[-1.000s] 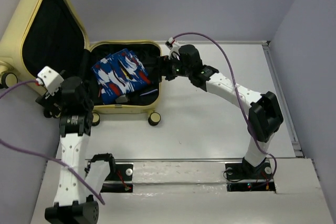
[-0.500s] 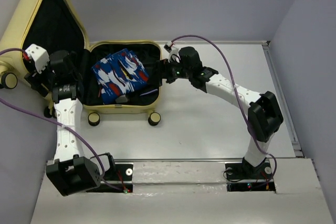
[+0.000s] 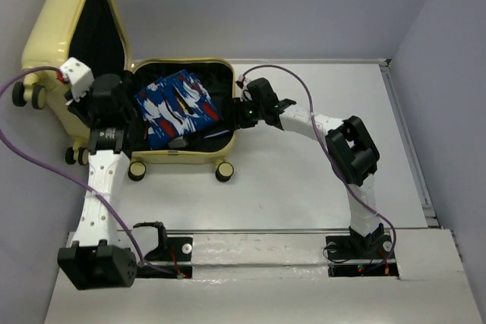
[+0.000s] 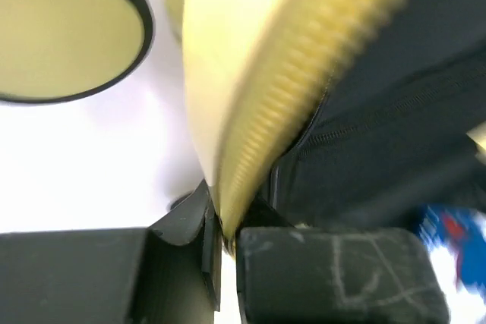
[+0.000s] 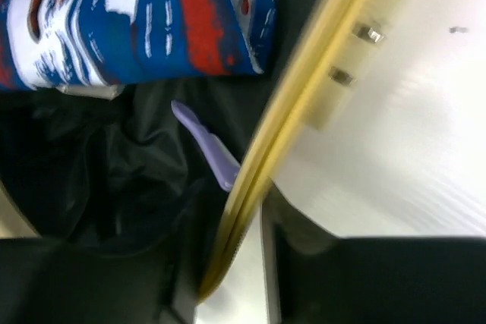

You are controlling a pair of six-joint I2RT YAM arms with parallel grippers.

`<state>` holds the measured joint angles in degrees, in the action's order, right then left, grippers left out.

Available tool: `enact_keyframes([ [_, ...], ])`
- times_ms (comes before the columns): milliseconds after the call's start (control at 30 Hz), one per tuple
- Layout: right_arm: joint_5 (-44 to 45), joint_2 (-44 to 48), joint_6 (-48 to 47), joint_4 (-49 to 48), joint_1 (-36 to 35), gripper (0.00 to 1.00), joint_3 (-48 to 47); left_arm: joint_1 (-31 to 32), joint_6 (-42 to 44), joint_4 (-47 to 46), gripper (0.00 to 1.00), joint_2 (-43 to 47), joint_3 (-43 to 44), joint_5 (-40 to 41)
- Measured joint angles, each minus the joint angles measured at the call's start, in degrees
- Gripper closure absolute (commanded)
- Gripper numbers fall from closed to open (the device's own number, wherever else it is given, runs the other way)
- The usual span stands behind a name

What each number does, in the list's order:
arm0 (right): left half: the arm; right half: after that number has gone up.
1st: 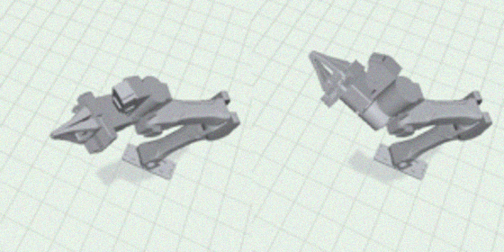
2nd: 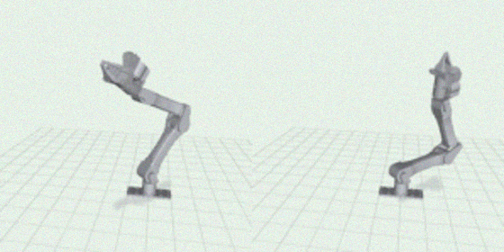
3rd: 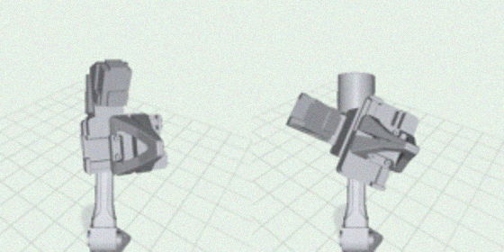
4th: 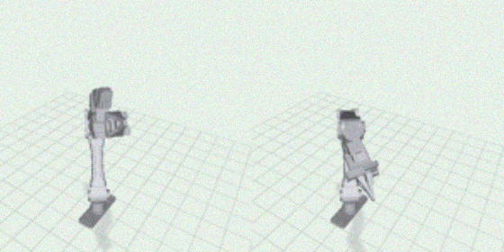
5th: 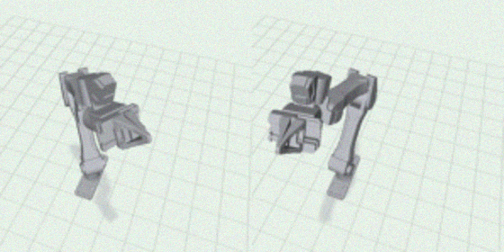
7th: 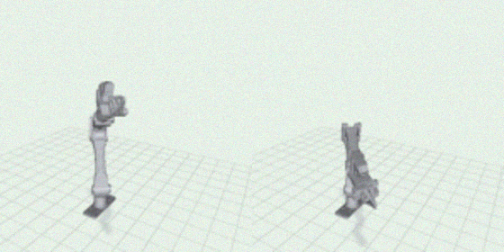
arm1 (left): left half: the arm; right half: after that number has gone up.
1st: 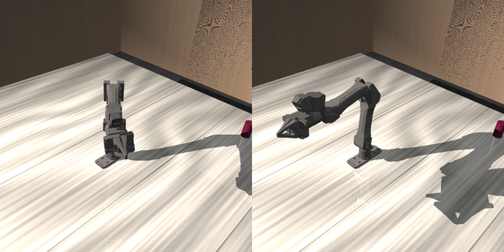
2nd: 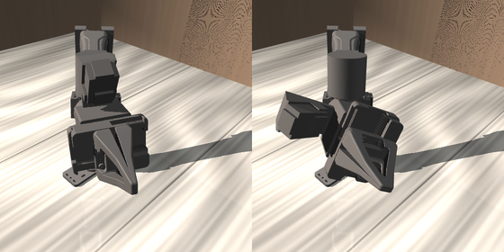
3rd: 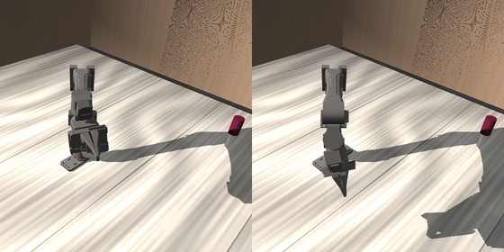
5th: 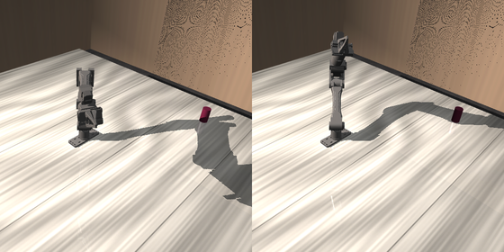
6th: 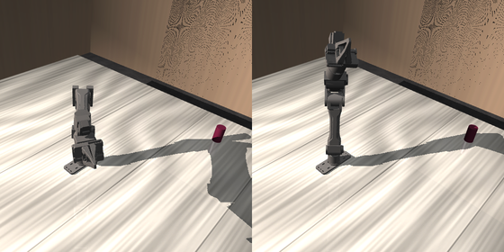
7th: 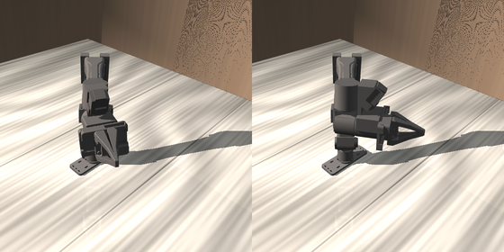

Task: Pack the luggage

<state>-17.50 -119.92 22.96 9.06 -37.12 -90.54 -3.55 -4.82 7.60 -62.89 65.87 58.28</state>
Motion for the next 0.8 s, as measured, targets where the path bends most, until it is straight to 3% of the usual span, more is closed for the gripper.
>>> enact_keyframes([
  [67,1.9,0.2,1.0,1.8,-0.2,0.93,-1.5,6.6,2.9,-0.7,0.94,3.8,-2.4,2.3],
  [133,6.9,0.3,2.7,3.7,0.0,0.93,-2.2,16.7,7.0,-1.4,0.94,8.7,-5.4,4.2],
  [300,10.1,0.8,3.0,4.7,1.2,0.93,-2.3,37.3,14.0,2.1,0.94,17.0,-12.9,4.9],
  [433,11.7,1.5,2.5,5.6,1.2,0.93,-1.8,49.4,15.4,10.3,0.27,16.1,-14.1,3.7],
  [467,12.1,1.9,2.3,5.4,1.2,0.93,-1.2,53.9,12.2,12.3,0.06,14.9,-14.1,-0.6],
  [567,12.1,2.9,2.2,4.1,1.5,0.93,0.5,66.2,6.0,10.0,0.01,11.6,-11.8,-14.8],
  [633,11.7,3.5,1.7,2.3,1.9,0.93,2.3,70.8,3.0,9.3,0.01,9.8,-8.9,-22.4],
  [800,9.7,8.2,1.0,-1.0,4.4,0.93,9.5,70.8,1.1,6.7,0.01,11.2,-0.1,-26.7],
])
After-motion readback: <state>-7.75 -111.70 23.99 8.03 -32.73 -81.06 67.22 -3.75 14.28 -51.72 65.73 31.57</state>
